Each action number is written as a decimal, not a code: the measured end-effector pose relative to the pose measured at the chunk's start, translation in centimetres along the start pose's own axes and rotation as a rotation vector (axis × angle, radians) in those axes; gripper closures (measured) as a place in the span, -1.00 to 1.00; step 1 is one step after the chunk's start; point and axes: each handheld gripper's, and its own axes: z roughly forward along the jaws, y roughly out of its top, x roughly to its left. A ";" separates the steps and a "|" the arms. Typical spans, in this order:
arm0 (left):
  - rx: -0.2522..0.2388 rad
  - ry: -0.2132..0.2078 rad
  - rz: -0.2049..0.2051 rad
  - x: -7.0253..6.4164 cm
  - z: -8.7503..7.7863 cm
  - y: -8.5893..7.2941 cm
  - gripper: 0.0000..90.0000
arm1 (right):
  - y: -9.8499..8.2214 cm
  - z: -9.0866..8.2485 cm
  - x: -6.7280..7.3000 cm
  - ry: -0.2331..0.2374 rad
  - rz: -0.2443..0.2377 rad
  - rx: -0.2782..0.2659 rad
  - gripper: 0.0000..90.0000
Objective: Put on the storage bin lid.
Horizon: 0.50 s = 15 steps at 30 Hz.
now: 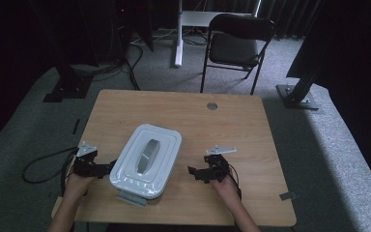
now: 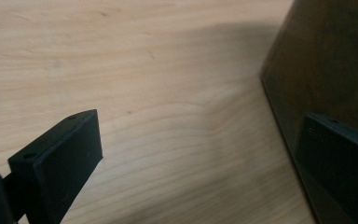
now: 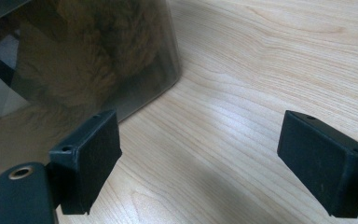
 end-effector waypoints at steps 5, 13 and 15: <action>0.008 -0.046 0.025 -1.1 0.8 -0.1 -0.96 | 0.0 0.1 0.1 0.004 -0.001 0.001 -0.73; 0.011 -0.082 0.015 -2.1 1.2 -0.4 -0.95 | -0.3 0.0 0.2 0.023 0.003 0.010 -0.72; 0.015 -0.094 0.025 -2.7 1.3 -0.4 -0.95 | -0.3 0.0 0.2 0.025 0.004 0.010 -0.73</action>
